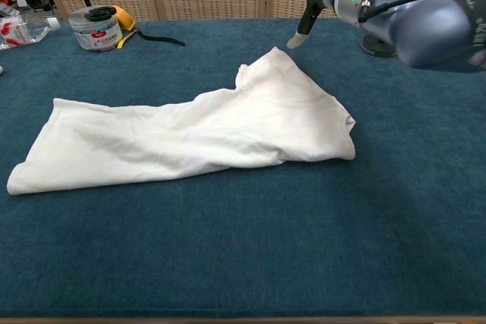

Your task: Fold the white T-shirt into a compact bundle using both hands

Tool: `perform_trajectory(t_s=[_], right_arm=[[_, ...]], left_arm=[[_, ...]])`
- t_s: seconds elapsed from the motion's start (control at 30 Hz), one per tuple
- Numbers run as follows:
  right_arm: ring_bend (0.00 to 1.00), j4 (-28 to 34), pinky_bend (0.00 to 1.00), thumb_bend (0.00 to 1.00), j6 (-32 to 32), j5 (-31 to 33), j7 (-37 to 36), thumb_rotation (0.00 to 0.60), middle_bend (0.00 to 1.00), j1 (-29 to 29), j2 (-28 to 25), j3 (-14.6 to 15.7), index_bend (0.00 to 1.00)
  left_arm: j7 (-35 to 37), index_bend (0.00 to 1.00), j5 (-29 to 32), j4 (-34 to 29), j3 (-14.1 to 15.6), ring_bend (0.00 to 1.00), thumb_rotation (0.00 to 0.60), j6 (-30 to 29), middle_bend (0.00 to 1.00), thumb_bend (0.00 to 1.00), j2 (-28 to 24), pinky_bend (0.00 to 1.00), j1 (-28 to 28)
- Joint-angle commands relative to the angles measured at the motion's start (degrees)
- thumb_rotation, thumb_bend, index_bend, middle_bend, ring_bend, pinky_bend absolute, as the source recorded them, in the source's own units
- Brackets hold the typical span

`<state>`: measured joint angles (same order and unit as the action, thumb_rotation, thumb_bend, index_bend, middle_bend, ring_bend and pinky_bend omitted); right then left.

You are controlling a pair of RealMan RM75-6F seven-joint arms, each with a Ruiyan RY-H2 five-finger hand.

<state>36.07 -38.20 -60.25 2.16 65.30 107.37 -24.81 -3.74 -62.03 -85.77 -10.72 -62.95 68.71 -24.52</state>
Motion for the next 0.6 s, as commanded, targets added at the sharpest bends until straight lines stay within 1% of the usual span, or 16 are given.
perform_trajectory(t_s=[0.03,0.1,0.2,0.3,0.43,0.53,0.6], right_arm=[[0.00,21.20,0.00,0.00,-10.19,-4.75,0.22,0.600,0.00,-9.95,-13.50,3.19,0.00],[0.00,29.10,0.00,0.00,-13.24,-6.22,0.66,0.600,0.00,-13.80,-18.78,4.72,0.00],[0.00,38.56,0.00,0.00,-17.04,-8.58,0.74,0.600,0.00,-19.21,-25.91,7.45,0.00],[0.00,45.80,0.00,0.00,-19.94,-10.90,0.20,0.600,0.00,-24.13,-32.07,10.61,0.00],[0.00,51.45,0.00,0.00,-24.32,-14.41,-1.49,0.600,0.00,-30.09,-37.71,14.80,0.00],[0.00,53.15,0.00,0.00,-28.90,-17.13,-3.36,0.600,0.00,-35.06,-40.09,18.10,0.00],[0.00,53.63,0.00,0.00,-32.18,-18.80,-4.59,0.600,0.00,-37.95,-40.87,19.66,0.00]], left_arm=[[0.19,0.00,-0.73,-0.24,0.69,0.00,0.600,0.75,0.00,0.42,-0.26,0.00,0.05],[-0.13,0.00,-1.21,-0.41,1.17,0.00,0.600,1.19,0.00,0.42,-0.35,0.00,-0.01],[-0.88,0.00,-1.89,-0.68,1.96,0.00,0.600,1.70,0.00,0.42,-0.43,0.00,-0.06],[-1.55,0.00,-2.52,-0.87,2.65,0.00,0.600,2.06,0.00,0.42,-0.25,0.00,-0.11],[-2.89,0.00,-3.00,-1.02,3.56,0.00,0.600,2.64,0.00,0.42,0.18,0.00,-0.27],[-3.79,0.00,-3.07,-1.10,3.82,0.00,0.600,3.09,0.00,0.42,0.63,0.00,-0.61],[-4.53,0.00,-3.16,-1.20,3.86,0.00,0.600,3.21,0.00,0.42,0.93,0.00,-0.92]])
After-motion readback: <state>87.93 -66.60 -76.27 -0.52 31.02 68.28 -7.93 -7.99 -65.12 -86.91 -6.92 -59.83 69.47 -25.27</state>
